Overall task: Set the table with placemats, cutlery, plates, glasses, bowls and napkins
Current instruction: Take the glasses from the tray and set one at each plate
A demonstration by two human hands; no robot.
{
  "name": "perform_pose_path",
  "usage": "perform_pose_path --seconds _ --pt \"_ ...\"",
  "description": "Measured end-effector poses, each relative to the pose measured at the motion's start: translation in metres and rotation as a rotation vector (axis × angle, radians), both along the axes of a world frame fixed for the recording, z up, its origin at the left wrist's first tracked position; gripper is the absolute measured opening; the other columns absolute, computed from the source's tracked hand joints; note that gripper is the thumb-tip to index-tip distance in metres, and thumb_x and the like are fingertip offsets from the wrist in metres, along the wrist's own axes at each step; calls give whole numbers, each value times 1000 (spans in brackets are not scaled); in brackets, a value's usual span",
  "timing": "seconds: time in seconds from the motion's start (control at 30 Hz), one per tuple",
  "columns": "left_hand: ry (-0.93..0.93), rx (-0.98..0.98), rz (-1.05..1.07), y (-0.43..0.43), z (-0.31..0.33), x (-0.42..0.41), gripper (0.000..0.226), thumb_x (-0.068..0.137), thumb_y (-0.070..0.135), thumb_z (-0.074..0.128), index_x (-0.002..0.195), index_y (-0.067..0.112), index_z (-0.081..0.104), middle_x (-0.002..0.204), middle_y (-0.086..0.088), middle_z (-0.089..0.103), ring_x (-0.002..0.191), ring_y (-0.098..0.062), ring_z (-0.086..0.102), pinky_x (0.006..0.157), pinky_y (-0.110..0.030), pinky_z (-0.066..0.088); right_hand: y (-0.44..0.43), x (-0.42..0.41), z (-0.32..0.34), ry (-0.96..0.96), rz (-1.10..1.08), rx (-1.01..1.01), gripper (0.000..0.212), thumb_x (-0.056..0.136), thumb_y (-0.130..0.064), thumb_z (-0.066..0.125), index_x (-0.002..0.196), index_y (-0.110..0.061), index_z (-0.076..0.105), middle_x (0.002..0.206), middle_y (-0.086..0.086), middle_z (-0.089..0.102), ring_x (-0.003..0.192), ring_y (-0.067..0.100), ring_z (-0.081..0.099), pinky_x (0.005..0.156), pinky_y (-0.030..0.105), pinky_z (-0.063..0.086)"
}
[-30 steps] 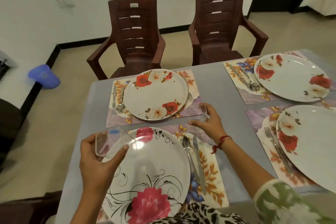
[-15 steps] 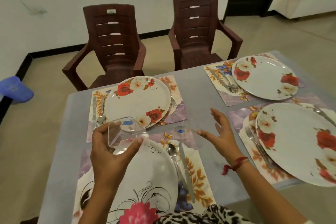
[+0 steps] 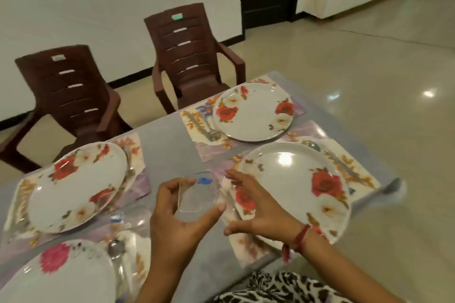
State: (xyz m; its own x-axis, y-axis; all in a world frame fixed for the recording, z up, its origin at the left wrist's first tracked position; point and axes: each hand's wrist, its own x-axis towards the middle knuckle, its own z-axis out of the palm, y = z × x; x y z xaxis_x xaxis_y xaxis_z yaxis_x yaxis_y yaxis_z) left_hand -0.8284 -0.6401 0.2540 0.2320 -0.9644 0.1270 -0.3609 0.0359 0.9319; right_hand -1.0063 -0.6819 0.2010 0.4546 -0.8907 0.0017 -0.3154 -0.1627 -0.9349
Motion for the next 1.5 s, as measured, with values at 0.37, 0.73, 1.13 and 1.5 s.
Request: perform_pose_path --seconds 0.37,0.73,1.13,1.5 --pt "-55 91 -110 -40 8 -126 74 43 36 94 104 34 51 102 21 62 92 17 56 64 -1 44 -21 -101 1 -61 -119 -36 66 68 -37 82 122 -29 45 116 -14 56 110 11 55 92 34 49" --pt "-95 126 -1 -71 -14 -115 101 50 97 37 130 36 44 136 12 44 115 0 45 92 -27 38 -117 -213 -1 -121 -358 86 66 69 -10 80 121 -30 44 125 -8 51 115 4 49 104 26 38" --pt "29 206 439 -101 -38 -206 59 74 62 64 120 27 52 122 9 50 96 -4 54 61 -7 46 -252 -274 -82 2 -48 204 60 72 2 76 118 -21 45 115 -14 49 109 8 47 96 26 43" --pt "2 253 692 -85 -50 -260 47 67 74 51 106 49 53 110 27 56 104 -17 61 91 -44 49 -272 -270 -120 -12 149 239 69 74 -14 78 131 -24 40 130 -9 48 120 15 47 101 30 41"
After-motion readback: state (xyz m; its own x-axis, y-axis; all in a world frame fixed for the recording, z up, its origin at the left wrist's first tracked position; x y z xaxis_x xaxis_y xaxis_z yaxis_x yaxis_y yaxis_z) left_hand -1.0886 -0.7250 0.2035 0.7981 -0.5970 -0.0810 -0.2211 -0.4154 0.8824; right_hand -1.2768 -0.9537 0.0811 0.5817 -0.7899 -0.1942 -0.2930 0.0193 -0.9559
